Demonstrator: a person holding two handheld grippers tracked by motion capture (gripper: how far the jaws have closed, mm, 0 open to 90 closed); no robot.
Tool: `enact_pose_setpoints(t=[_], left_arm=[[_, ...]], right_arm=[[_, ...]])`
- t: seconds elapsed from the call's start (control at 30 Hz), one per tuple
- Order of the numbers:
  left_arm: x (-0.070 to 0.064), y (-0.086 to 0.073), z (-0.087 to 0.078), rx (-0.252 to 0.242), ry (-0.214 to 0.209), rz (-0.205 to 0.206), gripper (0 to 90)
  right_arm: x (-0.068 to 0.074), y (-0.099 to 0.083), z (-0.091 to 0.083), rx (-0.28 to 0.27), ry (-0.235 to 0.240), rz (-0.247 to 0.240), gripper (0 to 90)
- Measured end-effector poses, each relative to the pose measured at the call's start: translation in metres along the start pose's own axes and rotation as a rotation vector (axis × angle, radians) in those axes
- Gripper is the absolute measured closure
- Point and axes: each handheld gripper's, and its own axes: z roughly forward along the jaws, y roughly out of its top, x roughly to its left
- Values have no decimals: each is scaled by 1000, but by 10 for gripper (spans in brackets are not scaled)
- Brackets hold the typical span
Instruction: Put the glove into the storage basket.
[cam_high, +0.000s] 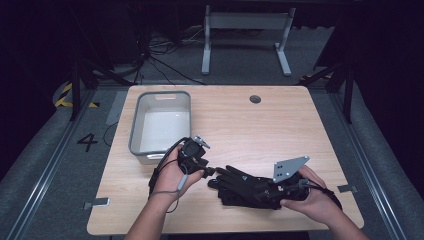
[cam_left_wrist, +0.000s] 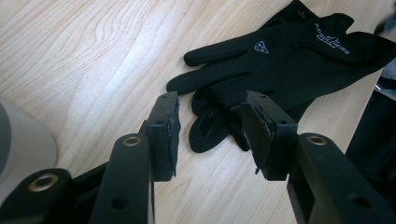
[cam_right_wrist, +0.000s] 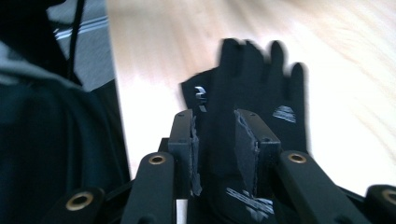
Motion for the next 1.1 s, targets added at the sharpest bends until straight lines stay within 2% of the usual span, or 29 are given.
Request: enact_pose_setpoints(t=[0.13, 0.17, 0.2, 0.23, 0.3, 0.37, 0.43, 0.47, 0.57, 0.73, 0.77, 0.8, 0.9, 1.1], left_arm=[[-3, 2, 3, 9, -9, 11, 568], [-3, 3, 4, 13, -8, 14, 569], [-3, 3, 4, 13, -8, 14, 569], [-4, 4, 7, 20, -14, 18, 569], [-5, 5, 10, 35, -22, 26, 569], [-6, 6, 12, 44, -32, 28, 570], [-7, 6, 13, 51, -32, 29, 569], [-8, 6, 15, 59, -42, 32, 569], [-9, 5, 18, 63, -68, 29, 569], [-10, 3, 21, 78, -72, 27, 568], [-11, 3, 22, 85, -75, 28, 567], [-11, 3, 22, 85, -75, 28, 567], [-12, 3, 25, 104, -84, 31, 565], [-12, 3, 29, 126, -91, 37, 561]], right_arm=[[-17, -10, -18, -17, -103, 115, 698], [-22, -13, -21, -10, -132, 133, 699], [-22, -13, -21, -10, -132, 133, 699], [-30, -20, -24, 4, -170, 186, 699], [-38, -27, -25, 33, -180, 241, 693], [-42, -34, -23, 66, -171, 283, 683], [-44, -36, -22, 83, -168, 296, 680], [-44, -39, -18, 117, -162, 299, 678], [-43, -40, -11, 155, -148, 306, 676], [-43, -43, -2, 203, -135, 322, 675], [-42, -44, 2, 235, -117, 330, 671], [-42, -44, 2, 235, -117, 330, 671], [-42, -46, 10, 294, -117, 327, 658], [-42, -49, 17, 334, -110, 327, 602]])
